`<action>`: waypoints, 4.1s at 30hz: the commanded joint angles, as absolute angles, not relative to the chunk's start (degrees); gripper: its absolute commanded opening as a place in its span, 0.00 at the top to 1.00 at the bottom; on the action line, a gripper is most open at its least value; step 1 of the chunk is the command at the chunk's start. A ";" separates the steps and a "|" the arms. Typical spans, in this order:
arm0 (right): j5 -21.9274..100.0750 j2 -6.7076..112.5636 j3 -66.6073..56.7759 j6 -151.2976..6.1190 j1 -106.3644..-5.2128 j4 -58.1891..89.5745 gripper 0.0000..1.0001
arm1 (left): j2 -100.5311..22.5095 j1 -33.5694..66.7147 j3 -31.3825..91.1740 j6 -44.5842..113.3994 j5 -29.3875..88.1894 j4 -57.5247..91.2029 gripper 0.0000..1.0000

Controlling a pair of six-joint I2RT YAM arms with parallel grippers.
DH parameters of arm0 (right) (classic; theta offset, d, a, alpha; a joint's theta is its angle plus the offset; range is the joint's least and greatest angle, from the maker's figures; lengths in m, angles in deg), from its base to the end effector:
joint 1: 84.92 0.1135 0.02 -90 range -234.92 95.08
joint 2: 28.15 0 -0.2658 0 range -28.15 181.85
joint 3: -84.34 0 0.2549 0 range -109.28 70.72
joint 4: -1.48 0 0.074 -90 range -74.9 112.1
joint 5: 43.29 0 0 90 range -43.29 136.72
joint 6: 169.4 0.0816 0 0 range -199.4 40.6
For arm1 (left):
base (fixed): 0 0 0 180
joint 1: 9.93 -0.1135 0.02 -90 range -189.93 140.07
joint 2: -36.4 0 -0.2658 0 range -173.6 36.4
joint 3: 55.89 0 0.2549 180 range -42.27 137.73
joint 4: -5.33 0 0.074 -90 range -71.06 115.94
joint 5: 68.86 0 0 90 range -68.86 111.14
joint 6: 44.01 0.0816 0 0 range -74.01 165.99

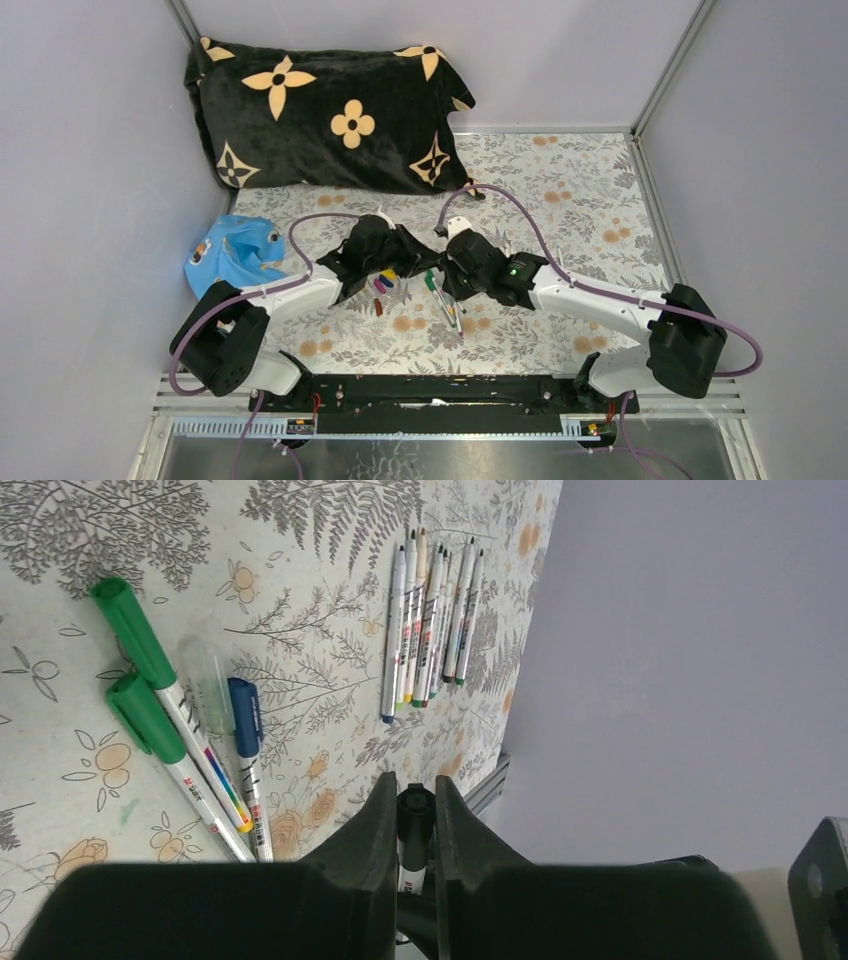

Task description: Open the pen caps

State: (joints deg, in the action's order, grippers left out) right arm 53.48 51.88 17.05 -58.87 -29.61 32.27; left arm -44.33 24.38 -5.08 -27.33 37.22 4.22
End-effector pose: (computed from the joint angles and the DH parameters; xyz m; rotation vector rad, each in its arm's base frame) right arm 0.1986 0.2700 0.2123 -0.6544 2.2921 0.5175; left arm 0.2612 -0.2056 0.1752 -0.6078 2.3118 -1.3355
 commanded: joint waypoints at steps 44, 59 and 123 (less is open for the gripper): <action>66.25 63.69 12.96 -56.51 -43.31 42.37 0.98 | -50.11 16.24 -7.19 -17.72 25.85 16.68 0.55; 65.93 68.25 14.20 -56.83 -44.96 39.49 0.89 | -47.06 16.26 -7.21 -18.30 26.15 18.17 0.35; 59.81 68.95 8.80 -55.65 -29.28 41.34 0.45 | -32.76 17.84 -11.39 -22.92 27.16 18.77 0.33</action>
